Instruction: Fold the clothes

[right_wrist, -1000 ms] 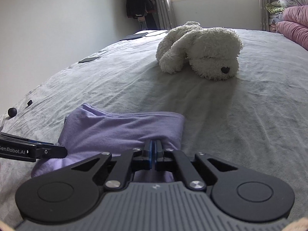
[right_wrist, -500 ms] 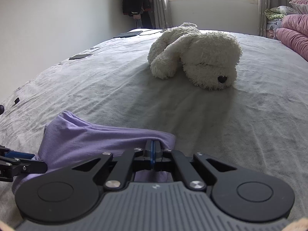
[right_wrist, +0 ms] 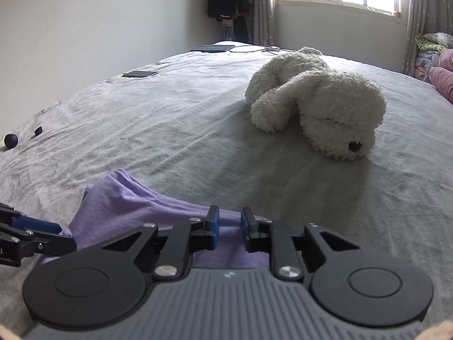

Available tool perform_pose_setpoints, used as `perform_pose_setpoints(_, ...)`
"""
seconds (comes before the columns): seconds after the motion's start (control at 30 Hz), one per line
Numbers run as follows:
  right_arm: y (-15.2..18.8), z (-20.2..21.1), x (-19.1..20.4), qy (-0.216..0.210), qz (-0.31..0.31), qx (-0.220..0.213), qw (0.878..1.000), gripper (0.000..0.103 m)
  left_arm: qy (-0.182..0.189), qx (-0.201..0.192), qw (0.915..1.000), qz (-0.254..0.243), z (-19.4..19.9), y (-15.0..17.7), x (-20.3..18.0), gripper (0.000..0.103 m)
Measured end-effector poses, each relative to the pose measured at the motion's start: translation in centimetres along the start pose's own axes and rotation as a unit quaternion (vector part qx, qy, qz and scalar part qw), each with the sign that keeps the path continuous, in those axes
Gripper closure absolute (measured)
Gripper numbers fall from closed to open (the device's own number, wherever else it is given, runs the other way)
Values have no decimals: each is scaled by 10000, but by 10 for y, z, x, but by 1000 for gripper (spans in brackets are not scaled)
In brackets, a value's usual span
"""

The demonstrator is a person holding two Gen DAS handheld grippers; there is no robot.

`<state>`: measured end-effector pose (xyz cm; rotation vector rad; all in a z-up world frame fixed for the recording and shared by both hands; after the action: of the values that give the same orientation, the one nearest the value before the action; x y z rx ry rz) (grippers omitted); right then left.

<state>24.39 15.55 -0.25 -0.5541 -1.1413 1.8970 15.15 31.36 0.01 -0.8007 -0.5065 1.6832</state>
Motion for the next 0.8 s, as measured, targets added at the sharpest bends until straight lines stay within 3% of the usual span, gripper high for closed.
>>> perform_pose_setpoints(0.03, -1, -2, 6, -97, 159, 18, 9998, 45, 35, 1, 10000, 49, 1, 0, 2, 62)
perform_pose_setpoints(0.23, -9, -13, 42, -722, 701, 93, 9949, 45, 150, 9, 9998, -98, 3, 5, 1, 62)
perform_pose_setpoints(0.37, -13, -25, 60, -942, 978, 201, 9905, 64, 119, 100, 9997, -205, -1, 8, 1, 62)
perform_pose_setpoints(0.6, -10, -42, 78, -1179, 1300, 465, 9834, 70, 125, 145, 9991, -366, -4, 8, 1, 62)
perform_pose_setpoints(0.67, -10, -44, 79, -1214, 1342, 516, 9821, 81, 144, 158, 9991, -360, -5, 8, 2, 62)
perform_pose_setpoints(0.8, -11, -51, 75, -1039, 1262, 541, 9851, 89, 155, 164, 9989, -422, -5, 9, 2, 62)
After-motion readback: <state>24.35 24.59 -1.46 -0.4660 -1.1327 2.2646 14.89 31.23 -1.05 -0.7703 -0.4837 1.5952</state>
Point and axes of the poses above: each gripper's, at about its wrist camera, not at the fingertips, and z roughly against the way its jaws point, x to its left, y to its underside, the point moved 7 cm from there along -z, roughly the way its jaws point, and after that the axes turned 7 degrees about -x, right-handed, at the moved point
